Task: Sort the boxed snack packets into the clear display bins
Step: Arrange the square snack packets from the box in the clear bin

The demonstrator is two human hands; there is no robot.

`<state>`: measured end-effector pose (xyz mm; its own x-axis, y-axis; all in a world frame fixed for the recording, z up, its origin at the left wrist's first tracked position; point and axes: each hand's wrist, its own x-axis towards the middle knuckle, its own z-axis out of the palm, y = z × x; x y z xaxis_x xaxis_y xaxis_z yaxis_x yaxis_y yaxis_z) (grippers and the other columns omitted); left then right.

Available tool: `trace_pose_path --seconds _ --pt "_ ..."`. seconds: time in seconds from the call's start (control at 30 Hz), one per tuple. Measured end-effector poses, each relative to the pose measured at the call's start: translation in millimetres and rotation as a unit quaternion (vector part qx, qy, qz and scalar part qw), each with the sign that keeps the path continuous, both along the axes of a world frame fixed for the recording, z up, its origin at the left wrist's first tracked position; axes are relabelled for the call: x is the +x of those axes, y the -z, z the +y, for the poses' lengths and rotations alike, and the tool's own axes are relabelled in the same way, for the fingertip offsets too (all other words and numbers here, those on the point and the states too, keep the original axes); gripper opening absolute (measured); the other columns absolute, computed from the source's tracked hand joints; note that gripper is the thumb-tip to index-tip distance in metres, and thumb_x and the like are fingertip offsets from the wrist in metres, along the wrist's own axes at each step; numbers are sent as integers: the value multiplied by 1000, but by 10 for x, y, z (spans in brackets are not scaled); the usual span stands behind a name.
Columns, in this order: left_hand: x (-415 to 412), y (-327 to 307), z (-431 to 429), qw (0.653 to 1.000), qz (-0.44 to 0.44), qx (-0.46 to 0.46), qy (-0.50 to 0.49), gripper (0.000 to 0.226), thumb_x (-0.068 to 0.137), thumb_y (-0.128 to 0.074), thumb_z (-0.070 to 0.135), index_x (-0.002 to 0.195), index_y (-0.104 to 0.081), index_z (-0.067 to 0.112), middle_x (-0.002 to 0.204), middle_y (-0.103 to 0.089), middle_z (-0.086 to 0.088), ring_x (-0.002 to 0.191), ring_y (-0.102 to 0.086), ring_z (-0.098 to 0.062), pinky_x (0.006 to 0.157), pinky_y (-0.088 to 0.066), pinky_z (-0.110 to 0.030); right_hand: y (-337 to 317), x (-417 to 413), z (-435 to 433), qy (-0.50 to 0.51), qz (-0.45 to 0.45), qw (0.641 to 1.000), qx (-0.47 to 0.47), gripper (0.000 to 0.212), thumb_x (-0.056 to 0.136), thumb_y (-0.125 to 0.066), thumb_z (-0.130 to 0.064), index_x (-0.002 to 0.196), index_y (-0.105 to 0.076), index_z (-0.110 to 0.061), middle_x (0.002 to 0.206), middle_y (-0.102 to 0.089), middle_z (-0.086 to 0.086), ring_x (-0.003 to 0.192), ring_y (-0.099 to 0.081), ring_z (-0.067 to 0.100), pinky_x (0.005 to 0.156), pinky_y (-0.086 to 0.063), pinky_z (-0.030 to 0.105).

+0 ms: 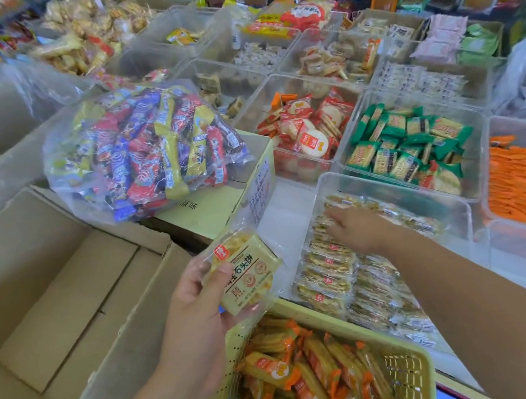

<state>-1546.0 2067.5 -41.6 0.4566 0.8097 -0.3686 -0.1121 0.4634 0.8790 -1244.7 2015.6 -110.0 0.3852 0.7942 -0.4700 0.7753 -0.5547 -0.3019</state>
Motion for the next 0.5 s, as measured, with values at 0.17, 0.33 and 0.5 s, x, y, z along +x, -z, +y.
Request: trace_pose_path --seconds 0.17,0.33,0.5 --pt "43 -27 -15 995 32 87 31 26 87 -75 34 113 -74 37 116 -77 -2 104 -75 -24 72 -63 -33 -198 -212 -124 37 -43 995 86 60 101 -43 -55 152 -41 -24 157 -43 4 142 -39 29 115 -35 46" --pt "112 2 25 911 221 347 20 34 74 -70 56 105 -71 42 124 -58 13 109 -62 -5 86 -52 -27 -581 -978 -489 211 179 911 305 35 99 -48 -54 109 -68 -27 102 -74 -6 93 -66 3 79 -56 34" --pt "261 30 -101 810 223 532 106 37 74 -80 40 108 -73 28 121 -40 22 114 -49 8 91 -42 -7 -882 -1628 -692 330 587 688 272 56 89 -55 -69 122 -68 -26 111 -75 8 102 -73 25 87 -60 51"
